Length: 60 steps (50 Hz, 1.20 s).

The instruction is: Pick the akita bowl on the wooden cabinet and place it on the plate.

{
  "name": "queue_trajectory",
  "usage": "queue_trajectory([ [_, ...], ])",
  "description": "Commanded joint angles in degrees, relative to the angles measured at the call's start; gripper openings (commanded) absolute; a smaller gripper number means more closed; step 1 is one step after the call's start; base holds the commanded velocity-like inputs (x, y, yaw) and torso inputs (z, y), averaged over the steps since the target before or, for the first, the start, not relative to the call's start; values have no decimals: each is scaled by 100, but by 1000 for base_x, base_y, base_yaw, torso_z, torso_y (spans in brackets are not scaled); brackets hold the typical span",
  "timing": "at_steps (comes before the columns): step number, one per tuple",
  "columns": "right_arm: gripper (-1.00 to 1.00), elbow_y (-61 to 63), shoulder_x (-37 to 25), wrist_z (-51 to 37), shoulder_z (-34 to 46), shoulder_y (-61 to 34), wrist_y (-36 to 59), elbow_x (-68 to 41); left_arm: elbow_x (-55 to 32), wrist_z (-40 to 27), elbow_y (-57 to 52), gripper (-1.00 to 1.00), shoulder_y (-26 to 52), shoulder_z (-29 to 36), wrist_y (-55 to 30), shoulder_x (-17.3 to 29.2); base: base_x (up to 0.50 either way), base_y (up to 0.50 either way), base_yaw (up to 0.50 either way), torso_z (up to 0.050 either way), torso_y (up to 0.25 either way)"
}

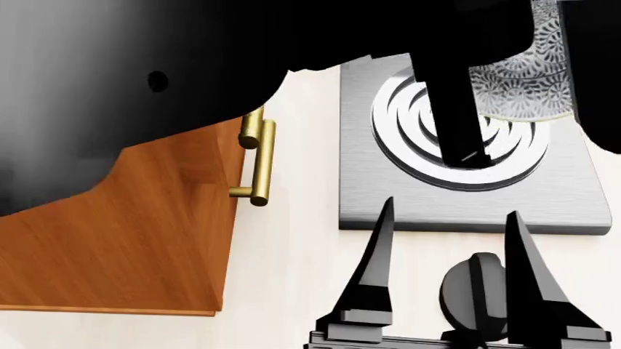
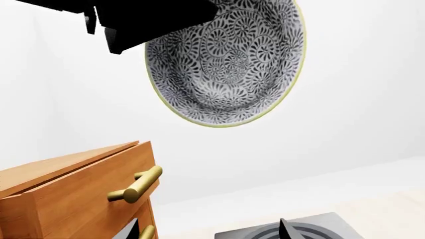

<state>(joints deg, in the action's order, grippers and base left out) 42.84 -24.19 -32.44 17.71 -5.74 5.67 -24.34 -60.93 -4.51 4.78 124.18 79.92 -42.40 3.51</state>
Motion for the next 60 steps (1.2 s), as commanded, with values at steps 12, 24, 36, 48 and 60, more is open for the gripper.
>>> queue_trajectory([
  [12,100,-13,-24,-28,10,11,-31,-22,-366,639,461,-100,-394,-316,120,514,0,0,0,0,0],
  [24,100,-14,-36,-36,38,8,-41,-2,-642,1086,687,-100,-887,-657,595,848,0,0,0,0,0],
  [36,100,0,-53,-47,53,-10,-39,-7,-387,999,725,-100,-1077,-575,784,965,0,0,0,0,0],
  [48,100,118,-93,-88,48,-33,8,-46,136,1144,200,-100,-1053,-2,672,1092,0,0,0,0,1],
  [60,100,480,-181,-196,31,-62,148,-112,232,1126,395,-100,-1103,-50,782,1091,0,0,0,0,0],
])
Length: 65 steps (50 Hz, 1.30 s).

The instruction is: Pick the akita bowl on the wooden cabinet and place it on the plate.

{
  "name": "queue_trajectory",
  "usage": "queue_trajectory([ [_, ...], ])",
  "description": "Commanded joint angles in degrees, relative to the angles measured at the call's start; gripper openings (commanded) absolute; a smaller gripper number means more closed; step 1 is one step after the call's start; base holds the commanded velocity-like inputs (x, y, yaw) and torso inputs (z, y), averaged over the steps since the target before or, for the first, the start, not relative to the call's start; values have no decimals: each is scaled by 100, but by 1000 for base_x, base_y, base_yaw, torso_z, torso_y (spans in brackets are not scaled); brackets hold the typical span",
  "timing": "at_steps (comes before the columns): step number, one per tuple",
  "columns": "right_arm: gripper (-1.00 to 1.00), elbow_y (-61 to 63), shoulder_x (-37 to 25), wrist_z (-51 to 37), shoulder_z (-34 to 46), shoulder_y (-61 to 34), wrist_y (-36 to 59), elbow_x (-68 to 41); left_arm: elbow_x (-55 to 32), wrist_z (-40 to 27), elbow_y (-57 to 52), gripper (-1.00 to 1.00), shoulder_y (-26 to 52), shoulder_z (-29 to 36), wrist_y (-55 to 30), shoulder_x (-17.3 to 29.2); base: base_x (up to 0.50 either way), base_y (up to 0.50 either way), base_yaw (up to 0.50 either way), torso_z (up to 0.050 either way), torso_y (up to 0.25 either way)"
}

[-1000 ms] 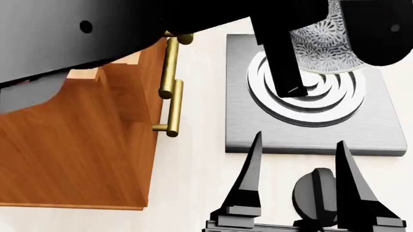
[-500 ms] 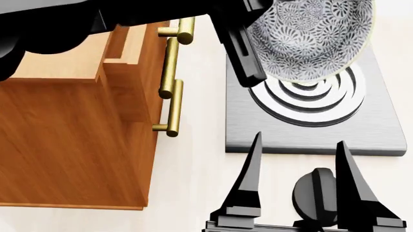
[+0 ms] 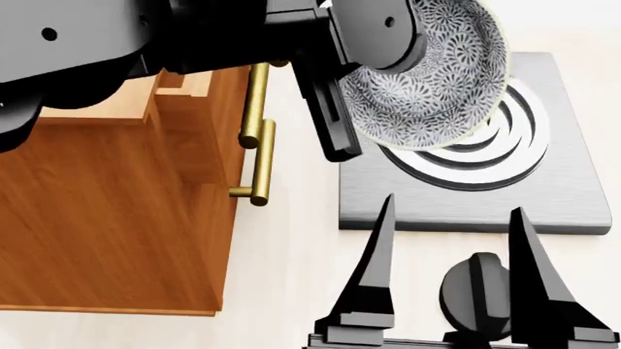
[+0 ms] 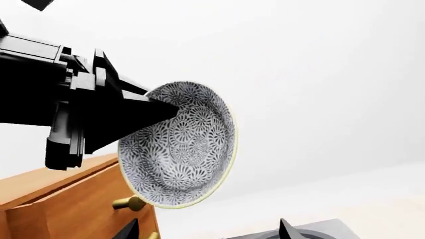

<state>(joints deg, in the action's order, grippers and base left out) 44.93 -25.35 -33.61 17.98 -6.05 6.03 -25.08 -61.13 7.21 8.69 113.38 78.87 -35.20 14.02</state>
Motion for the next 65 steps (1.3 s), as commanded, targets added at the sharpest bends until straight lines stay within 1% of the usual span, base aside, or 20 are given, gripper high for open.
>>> queue_trajectory([
  [1,100,333,-75,-89,14,-40,137,-45,280,-64,32,-100,-38,70,67,39,0,0,0,0,0],
  [10,100,491,-109,-142,32,-62,201,-61,219,-107,-76,-100,-77,19,56,98,0,0,0,0,1],
  [18,100,363,-134,-200,-57,-68,203,-62,-4,-173,-725,-100,-93,-78,-6,418,0,0,0,0,0],
  [30,100,369,-271,-363,-288,-656,708,-336,-299,-325,-1339,-100,38,-333,-84,803,0,0,0,0,1],
  [41,100,384,-358,-424,-389,-856,877,-478,-291,-352,-1410,-100,-19,-336,-78,840,0,0,0,1,0],
  [43,100,296,-349,-391,-459,-960,889,-662,-300,-357,-1434,-100,-21,-341,-83,839,0,0,0,0,0],
  [52,100,372,-353,-453,-326,-1210,1134,-653,-302,-375,-1490,-100,-53,-347,-84,842,0,0,0,0,0],
  [65,100,-151,-201,-302,-287,-1337,1033,-778,-306,-376,-1587,-100,-132,-357,-49,847,0,0,0,0,1],
])
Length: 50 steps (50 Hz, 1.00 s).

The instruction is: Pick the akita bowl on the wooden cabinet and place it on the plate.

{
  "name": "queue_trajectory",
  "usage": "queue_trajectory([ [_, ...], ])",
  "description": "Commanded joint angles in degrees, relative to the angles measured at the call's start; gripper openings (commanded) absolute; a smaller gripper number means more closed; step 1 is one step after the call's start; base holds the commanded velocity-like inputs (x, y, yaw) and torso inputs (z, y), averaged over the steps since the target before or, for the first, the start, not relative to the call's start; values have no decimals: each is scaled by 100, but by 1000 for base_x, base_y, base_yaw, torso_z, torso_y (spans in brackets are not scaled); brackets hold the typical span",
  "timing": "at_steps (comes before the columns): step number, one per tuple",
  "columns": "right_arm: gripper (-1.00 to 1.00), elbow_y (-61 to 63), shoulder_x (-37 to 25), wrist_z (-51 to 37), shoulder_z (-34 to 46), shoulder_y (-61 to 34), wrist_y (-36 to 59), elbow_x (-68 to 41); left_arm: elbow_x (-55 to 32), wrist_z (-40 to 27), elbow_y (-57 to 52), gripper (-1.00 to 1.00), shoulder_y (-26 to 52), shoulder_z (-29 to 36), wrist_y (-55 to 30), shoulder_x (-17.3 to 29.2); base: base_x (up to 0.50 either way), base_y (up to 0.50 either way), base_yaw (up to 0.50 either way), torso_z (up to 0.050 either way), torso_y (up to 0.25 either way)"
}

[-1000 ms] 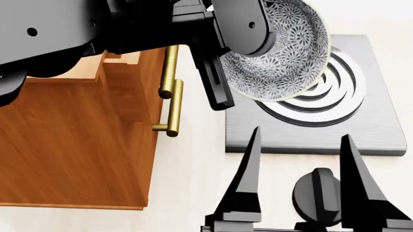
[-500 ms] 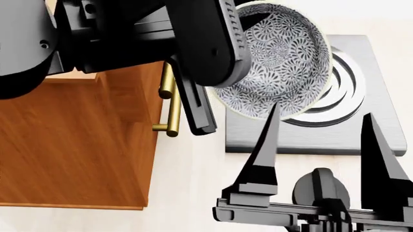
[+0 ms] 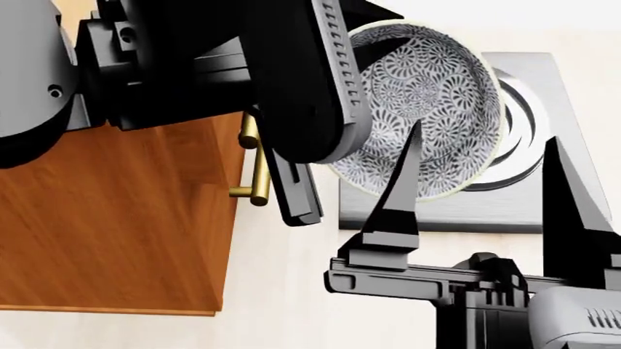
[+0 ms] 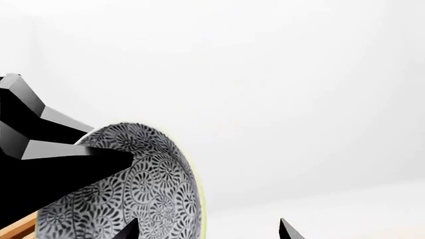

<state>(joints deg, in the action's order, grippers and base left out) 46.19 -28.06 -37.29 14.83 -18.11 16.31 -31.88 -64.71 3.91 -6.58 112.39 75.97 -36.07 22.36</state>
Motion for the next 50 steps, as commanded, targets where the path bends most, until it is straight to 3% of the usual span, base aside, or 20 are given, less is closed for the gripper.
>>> queue_trajectory([
  [1,100,-300,77,78,38,-130,-3,-95,48,-46,-62,-100,-44,-69,40,11,0,0,0,0,0],
  [9,100,-315,65,2,57,-113,63,-61,77,-40,-81,-100,-96,-57,60,35,0,0,0,0,0],
  [10,-100,-340,66,10,42,-103,45,-73,66,-44,-83,-100,-100,-62,55,38,0,0,0,0,0],
  [33,-100,-353,69,-188,-66,162,-88,40,140,-157,-2,-100,-98,-51,-37,46,0,0,0,0,0],
  [34,-100,-341,67,-204,-75,159,-82,39,162,-195,-2,100,-94,-41,-52,41,0,0,0,0,0],
  [50,-100,-108,13,-424,-73,165,31,195,20,8,-55,100,-75,85,-303,53,0,0,0,0,1],
])
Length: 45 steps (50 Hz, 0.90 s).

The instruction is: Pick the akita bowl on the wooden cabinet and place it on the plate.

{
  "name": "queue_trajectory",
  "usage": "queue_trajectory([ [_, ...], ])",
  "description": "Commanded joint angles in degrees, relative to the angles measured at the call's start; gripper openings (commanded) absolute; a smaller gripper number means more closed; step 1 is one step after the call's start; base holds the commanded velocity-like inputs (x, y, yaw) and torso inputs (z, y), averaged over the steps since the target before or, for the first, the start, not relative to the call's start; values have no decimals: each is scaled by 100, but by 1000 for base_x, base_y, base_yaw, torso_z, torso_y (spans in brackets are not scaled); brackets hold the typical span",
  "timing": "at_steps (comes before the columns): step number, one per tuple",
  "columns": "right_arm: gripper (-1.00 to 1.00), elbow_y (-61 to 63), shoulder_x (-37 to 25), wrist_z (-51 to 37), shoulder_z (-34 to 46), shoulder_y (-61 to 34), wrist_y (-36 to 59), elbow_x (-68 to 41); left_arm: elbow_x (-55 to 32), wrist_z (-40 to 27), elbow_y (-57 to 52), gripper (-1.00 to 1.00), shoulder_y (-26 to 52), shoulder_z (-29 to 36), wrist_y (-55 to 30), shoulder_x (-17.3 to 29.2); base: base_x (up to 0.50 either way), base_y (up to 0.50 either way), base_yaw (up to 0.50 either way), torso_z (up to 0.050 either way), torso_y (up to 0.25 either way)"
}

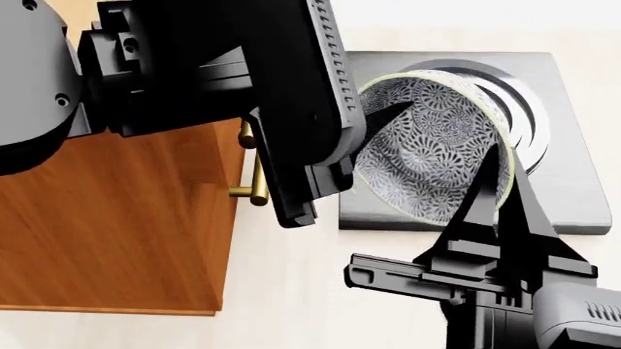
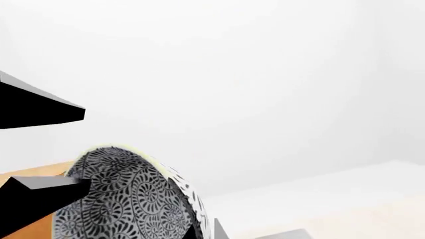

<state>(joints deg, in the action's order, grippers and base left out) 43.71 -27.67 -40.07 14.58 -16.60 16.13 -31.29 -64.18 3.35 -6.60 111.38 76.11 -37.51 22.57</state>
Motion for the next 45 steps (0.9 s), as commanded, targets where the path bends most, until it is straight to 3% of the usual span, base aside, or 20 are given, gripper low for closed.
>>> queue_trajectory([
  [1,-100,112,-14,-146,-57,21,33,120,-10,46,-63,100,4,74,-137,42,0,0,0,0,0],
  [33,-100,104,183,-1193,-2030,994,-739,-702,170,-142,37,100,19,-35,-64,50,0,0,0,0,0],
  [45,-100,438,57,-1977,-2425,1016,-286,-940,177,-129,75,100,27,-72,-56,36,0,0,0,0,1],
])
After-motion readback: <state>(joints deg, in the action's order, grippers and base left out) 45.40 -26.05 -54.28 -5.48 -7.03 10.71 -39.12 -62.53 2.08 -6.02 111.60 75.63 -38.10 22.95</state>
